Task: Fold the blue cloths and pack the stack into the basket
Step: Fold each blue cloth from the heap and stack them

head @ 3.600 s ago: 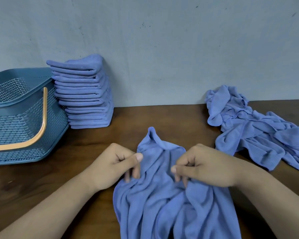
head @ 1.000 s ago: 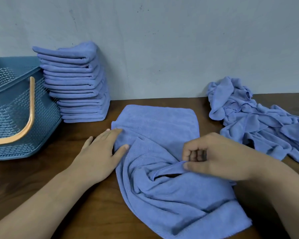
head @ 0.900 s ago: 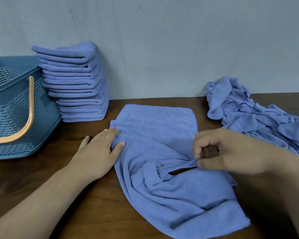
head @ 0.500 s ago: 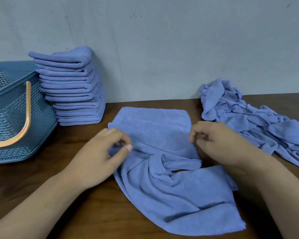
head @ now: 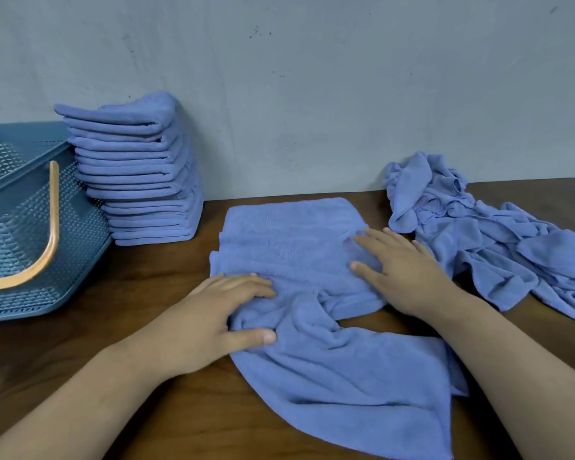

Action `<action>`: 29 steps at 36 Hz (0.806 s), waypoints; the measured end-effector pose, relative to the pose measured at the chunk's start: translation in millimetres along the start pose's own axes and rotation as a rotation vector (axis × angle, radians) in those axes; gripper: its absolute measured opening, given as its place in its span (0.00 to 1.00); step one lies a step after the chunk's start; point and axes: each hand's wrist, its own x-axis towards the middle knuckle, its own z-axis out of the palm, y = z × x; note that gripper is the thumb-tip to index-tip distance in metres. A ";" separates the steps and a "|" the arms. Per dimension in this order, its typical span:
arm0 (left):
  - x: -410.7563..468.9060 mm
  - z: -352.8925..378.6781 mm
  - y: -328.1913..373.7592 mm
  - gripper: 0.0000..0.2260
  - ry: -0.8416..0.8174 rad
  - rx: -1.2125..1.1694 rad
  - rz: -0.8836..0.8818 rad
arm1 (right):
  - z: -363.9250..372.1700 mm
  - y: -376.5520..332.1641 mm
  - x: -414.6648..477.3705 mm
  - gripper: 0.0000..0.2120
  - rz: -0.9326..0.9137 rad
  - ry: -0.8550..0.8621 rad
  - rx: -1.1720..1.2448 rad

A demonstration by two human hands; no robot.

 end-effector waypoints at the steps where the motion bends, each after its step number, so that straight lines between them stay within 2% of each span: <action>1: 0.7 -0.6 -5.0 0.32 0.038 0.018 -0.006 | -0.8 -0.6 -1.8 0.29 -0.037 0.069 -0.016; 3: 1.2 -2.7 -12.7 0.29 0.117 0.075 -0.011 | -6.9 -9.4 -7.9 0.24 -0.151 0.188 0.069; 5: 0.7 -6.6 -11.2 0.23 0.214 0.137 0.012 | -13.4 -23.5 -16.2 0.16 -0.316 0.219 0.268; 7: -1.6 -11.5 1.3 0.13 0.294 0.094 0.072 | -17.6 -39.1 -26.1 0.10 -0.490 0.130 0.405; 8: -3.3 -13.3 10.2 0.08 0.311 0.034 0.115 | -18.3 -45.4 -30.9 0.10 -0.551 0.063 0.425; 10: -7.5 -14.5 27.8 0.06 0.240 -0.100 0.187 | -15.6 -52.7 -36.2 0.13 -0.597 -0.045 0.389; 13: -12.0 -10.2 45.0 0.14 -0.087 -0.176 0.184 | -11.0 -54.9 -36.6 0.12 -0.602 -0.052 0.340; 15: -11.5 -8.0 47.3 0.15 -0.198 -0.175 0.153 | -14.5 -51.3 -34.7 0.12 -0.582 -0.035 0.384; 18: -10.9 -12.9 42.8 0.05 -0.194 -0.253 0.122 | -27.9 -36.7 -33.3 0.15 -0.533 -0.045 0.403; 20: -12.4 -17.4 36.9 0.04 -0.194 -0.291 0.091 | -38.7 -22.0 -32.4 0.18 -0.456 -0.072 0.360; 24: -16.2 -24.2 28.7 0.09 -0.218 -0.355 0.023 | -50.7 -2.0 -31.8 0.20 -0.352 -0.142 0.243; 29: -14.1 -21.1 32.5 0.12 -0.207 -0.562 0.003 | -49.1 -12.9 -34.8 0.15 -0.407 -0.183 0.194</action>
